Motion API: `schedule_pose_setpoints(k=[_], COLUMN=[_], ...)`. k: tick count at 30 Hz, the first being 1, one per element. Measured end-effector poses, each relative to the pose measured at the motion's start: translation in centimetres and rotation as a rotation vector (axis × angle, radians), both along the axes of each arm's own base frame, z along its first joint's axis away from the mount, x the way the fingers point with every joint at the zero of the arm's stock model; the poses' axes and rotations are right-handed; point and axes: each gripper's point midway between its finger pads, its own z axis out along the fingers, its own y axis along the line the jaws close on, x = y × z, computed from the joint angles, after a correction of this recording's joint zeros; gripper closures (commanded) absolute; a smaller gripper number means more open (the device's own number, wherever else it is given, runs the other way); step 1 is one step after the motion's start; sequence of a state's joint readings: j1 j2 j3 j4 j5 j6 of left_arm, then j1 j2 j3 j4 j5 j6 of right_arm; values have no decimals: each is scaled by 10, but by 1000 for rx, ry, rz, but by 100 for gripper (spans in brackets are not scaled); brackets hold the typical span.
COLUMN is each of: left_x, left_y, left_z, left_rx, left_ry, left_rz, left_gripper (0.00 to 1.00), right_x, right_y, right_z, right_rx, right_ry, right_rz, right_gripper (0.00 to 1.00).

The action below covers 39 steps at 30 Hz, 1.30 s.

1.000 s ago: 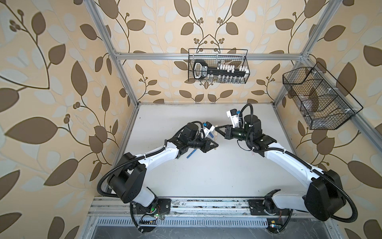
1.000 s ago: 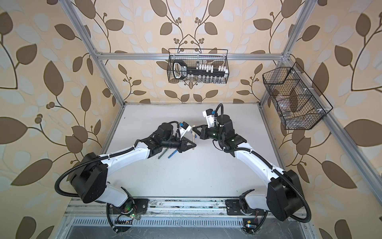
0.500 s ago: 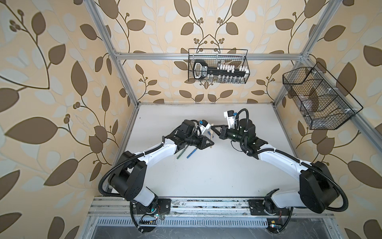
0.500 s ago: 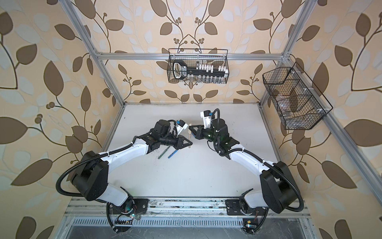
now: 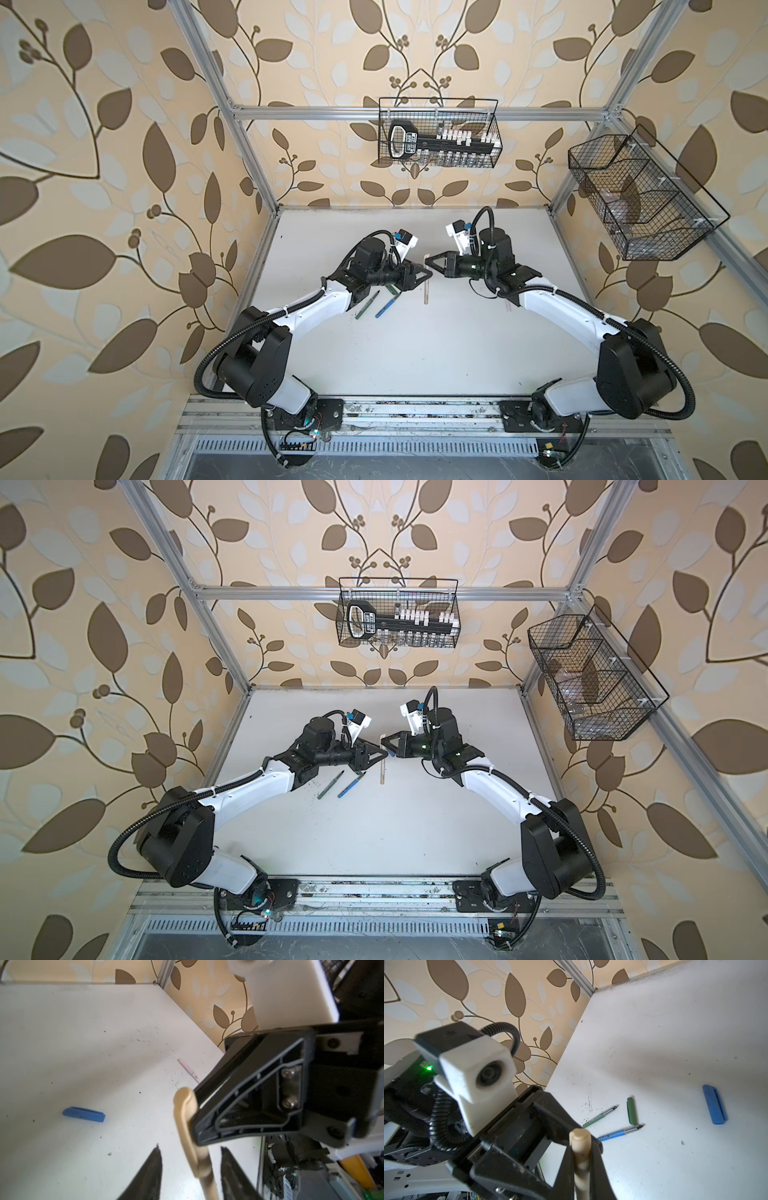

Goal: Insert the pens into the pen caps

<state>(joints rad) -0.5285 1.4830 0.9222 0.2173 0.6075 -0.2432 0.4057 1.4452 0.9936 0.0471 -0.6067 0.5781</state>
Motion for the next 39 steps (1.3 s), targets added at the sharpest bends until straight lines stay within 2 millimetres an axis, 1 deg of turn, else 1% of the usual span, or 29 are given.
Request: schedule_pose_setpoints(k=[2,3,4,6,7,8,10,12,16,19,21,23,28,31,32,34,36,39], left_x=[0,1,3,4,5,5,4,3,-5,-12,-16,-19,-16,-17,-18,-20,-20,-19], left_y=[9,14,21,35,43,52,67,80,102,111,116,119,117,117,118,118,116,113], left_z=[-5,-5,-3,2,6,8,9,3,-23,-44,-55,-59,-51,-55,-58,-62,-61,-59], left_rx=[35,52,73,104,121,137,171,211,290,332,352,360,324,314,318,320,308,288], left_ry=[10,15,15,11,4,1,-5,-5,10,21,29,32,-4,-9,-3,4,2,-13], left_rz=[46,79,123,197,243,288,356,407,474,478,486,490,497,497,494,489,483,479], left_gripper=[30,27,21,9,6,6,2,1,1,1,1,1,1,1,1,1,1,1], right_x=[5,8,12,16,18,18,17,16,16,20,22,22,24,24,22,20,20,23], right_y=[-14,-22,-33,-53,-66,-79,-101,-120,-154,-172,-179,-186,-191,-193,-194,-195,-196,-197], right_z=[-4,-7,-12,-24,-33,-41,-59,-77,-114,-135,-146,-155,-169,-178,-182,-186,-186,-186], right_rx=[-34,-57,-86,-149,-190,-231,-311,-394,-558,-634,-664,-683,-725,-747,-756,-767,-772,-773], right_ry=[18,28,40,71,93,116,164,208,307,365,396,422,462,484,494,506,506,492], right_rz=[-21,-37,-62,-113,-145,-175,-228,-269,-328,-345,-348,-349,-338,-330,-325,-319,-318,-327], right_gripper=[100,100,100,100,100,100,100,100,100,100,100,100,100,100,97,96,95,90])
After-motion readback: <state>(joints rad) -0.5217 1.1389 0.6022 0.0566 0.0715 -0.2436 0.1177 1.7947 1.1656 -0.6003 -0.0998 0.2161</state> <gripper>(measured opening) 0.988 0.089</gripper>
